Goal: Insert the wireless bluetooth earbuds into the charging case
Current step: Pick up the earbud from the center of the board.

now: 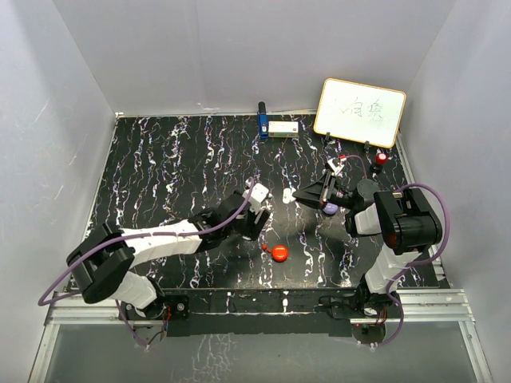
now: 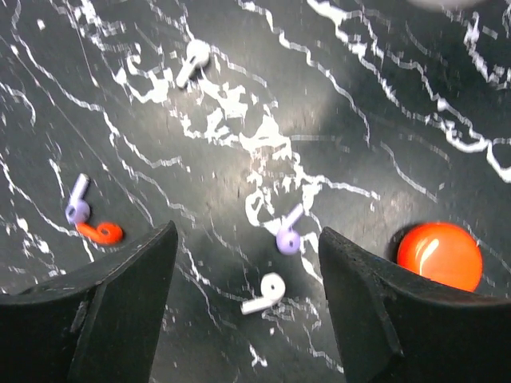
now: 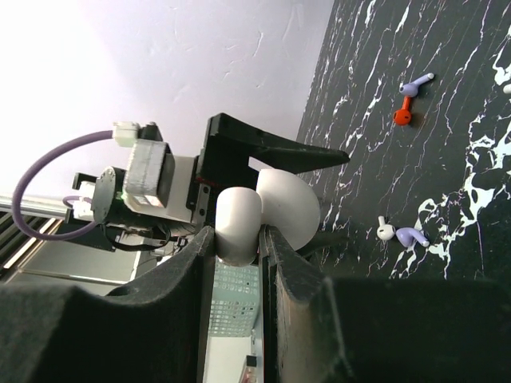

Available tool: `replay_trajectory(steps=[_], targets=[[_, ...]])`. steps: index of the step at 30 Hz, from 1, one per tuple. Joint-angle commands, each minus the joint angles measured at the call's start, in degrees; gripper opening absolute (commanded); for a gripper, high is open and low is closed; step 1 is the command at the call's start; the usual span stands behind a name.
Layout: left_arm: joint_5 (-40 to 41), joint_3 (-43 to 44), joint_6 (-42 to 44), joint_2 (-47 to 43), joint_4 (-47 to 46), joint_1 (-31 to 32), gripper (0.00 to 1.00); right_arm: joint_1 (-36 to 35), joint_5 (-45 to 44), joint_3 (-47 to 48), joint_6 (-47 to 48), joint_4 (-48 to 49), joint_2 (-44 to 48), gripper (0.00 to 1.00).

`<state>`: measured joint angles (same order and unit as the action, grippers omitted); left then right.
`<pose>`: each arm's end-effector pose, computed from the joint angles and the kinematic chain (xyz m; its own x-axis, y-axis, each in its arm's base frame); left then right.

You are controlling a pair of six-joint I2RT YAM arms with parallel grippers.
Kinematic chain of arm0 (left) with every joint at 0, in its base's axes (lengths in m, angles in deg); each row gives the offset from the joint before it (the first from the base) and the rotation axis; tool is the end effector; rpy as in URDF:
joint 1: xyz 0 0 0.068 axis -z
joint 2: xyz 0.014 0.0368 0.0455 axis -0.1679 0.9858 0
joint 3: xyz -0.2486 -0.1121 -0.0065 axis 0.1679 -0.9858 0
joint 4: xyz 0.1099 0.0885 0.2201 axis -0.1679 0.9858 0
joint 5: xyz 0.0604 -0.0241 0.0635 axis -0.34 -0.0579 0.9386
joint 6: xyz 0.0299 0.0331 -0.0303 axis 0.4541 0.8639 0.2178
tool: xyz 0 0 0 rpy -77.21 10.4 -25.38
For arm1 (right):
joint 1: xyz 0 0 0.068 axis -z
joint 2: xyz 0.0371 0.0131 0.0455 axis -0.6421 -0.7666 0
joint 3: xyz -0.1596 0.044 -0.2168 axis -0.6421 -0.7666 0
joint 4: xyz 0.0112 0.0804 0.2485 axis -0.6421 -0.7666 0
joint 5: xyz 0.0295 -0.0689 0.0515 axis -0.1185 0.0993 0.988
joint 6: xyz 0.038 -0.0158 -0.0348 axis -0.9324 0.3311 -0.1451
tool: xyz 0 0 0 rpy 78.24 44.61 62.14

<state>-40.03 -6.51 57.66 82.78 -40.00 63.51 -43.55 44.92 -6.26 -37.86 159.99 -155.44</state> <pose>0.1808 -0.2359 0.2010 -0.3557 0.3192 -0.8784 0.6639 0.7478 0.0029 0.2715 0.0495 0.1621 -0.9127 0.3633 -0.1869 -0.1933 0.0192 0.9810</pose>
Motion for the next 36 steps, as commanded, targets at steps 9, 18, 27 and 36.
replay_trajectory(steps=[9,18,27,36], targets=[[-4.9,8.2,3.5,12.4,-8.2,-7.3,0.58,2.7,1.1,0.5,-3.1,9.0,2.4,0.0],[-10.9,13.1,8.3,19.9,-10.4,-11.8,0.57,5.2,2.1,0.5,-4.2,9.6,3.5,0.0],[-16.6,17.5,11.1,25.3,-10.4,-13.1,0.58,5.3,2.1,0.3,-4.4,9.9,3.2,0.0],[-18.0,21.2,12.2,28.9,-8.8,-13.2,0.58,5.4,2.0,0.0,-4.4,10.1,3.0,0.0]])
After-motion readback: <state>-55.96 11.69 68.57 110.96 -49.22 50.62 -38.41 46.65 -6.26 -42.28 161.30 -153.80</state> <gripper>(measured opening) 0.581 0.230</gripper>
